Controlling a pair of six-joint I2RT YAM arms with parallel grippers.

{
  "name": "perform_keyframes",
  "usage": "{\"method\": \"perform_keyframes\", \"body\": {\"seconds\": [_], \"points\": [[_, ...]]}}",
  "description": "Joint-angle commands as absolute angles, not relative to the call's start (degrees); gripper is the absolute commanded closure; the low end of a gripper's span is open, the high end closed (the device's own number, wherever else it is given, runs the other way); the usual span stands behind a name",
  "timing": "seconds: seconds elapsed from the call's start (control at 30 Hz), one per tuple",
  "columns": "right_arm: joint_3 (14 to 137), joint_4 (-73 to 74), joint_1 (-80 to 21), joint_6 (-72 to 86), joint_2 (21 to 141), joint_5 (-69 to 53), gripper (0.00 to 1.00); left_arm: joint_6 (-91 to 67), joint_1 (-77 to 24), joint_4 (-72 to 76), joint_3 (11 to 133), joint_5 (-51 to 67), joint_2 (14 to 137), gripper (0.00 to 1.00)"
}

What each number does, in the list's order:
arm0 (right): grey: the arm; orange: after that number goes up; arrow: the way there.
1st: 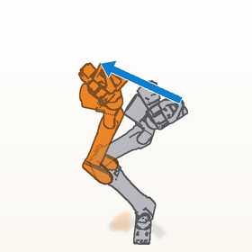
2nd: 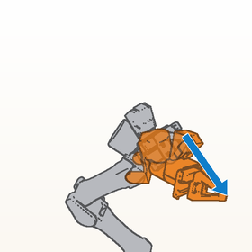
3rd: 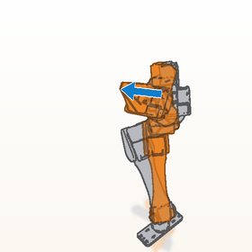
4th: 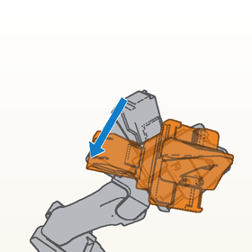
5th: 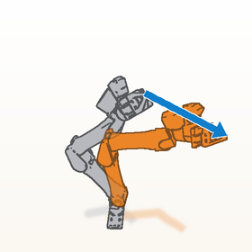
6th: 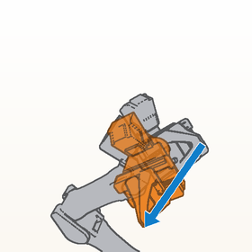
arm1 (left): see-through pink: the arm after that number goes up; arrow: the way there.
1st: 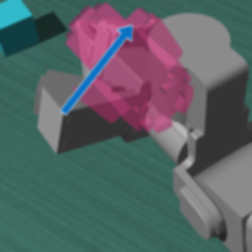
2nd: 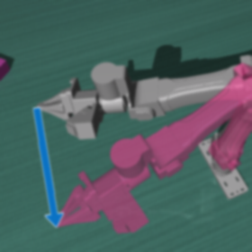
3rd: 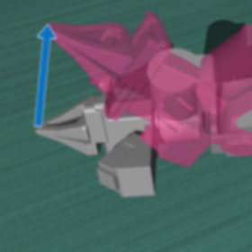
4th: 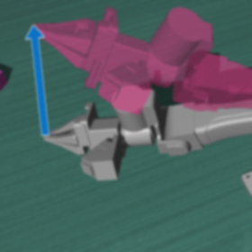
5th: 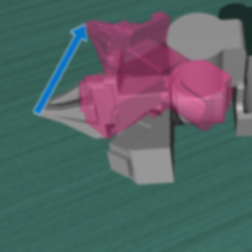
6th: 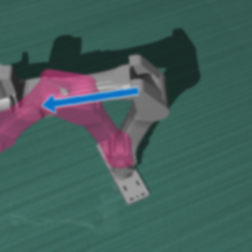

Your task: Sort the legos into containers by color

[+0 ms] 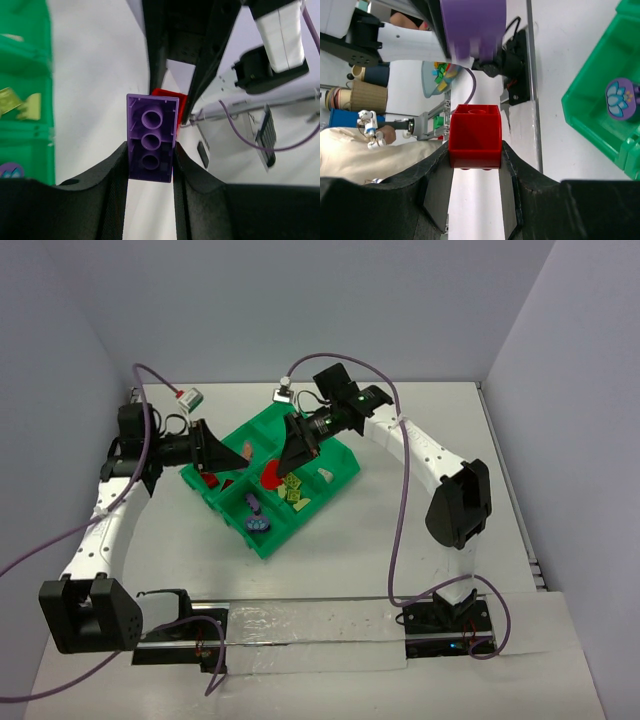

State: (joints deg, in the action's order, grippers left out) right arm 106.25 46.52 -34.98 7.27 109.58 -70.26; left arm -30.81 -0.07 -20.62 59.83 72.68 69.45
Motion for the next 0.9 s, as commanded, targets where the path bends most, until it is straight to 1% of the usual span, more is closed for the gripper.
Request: {"method": "perform_keyframes", "body": {"seconds": [0.0, 0.07, 0.17, 0.3, 0.4, 0.57, 0.73, 0.8, 0.83, 0.87], "points": [[104.15, 45.53, -34.72, 5.62, 105.64, -68.91, 1.0, -36.38, 3.51, -13.72, 57.66, 70.67, 66.97, 1.0], [103.62, 45.75, -34.41, 5.45, 105.07, -67.87, 1.0, -35.25, 3.69, -15.23, 57.71, 69.3, 67.07, 1.0], [102.94, 45.24, -33.7, 6.17, 104.23, -63.02, 1.0, -29.6, 3.68, -24.58, 58.04, 61.91, 68.58, 1.0], [100.96, 40.55, -31.95, 10.83, 101.15, -50.44, 1.0, -28.11, 3.39, -30.54, 55.24, 49.93, 69.53, 1.0], [98.16, 35.86, -30.6, 14.56, 97.93, -44.36, 1.0, -27.21, 2.18, -33.34, 53.14, 44.66, 69.06, 1.0], [94.37, 28.92, -29.12, 18.22, 93.78, -39.89, 1.0, -28.4, 0.69, -33.66, 50.73, 40.46, 68.63, 1.0], [96.15, 28.36, -29.07, 19.09, 95.08, -40.87, 1.0, -29.95, -1.86, -32.39, 49.24, 38.8, 69.42, 0.99], [96.59, 28.39, -29.09, 19.55, 95.84, -41.57, 1.0, -29.67, -2.28, -32.3, 49.04, 38.67, 69.96, 0.92], [96.59, 28.3, -29.12, 19.63, 96.04, -41.67, 1.0, -29.5, -2.29, -32.34, 49.04, 38.64, 70.18, 0.87], [96.59, 28.13, -29.18, 19.7, 96.15, -41.83, 1.0, -29.25, -2.29, -32.34, 49.05, 38.58, 70.57, 0.79]]}}
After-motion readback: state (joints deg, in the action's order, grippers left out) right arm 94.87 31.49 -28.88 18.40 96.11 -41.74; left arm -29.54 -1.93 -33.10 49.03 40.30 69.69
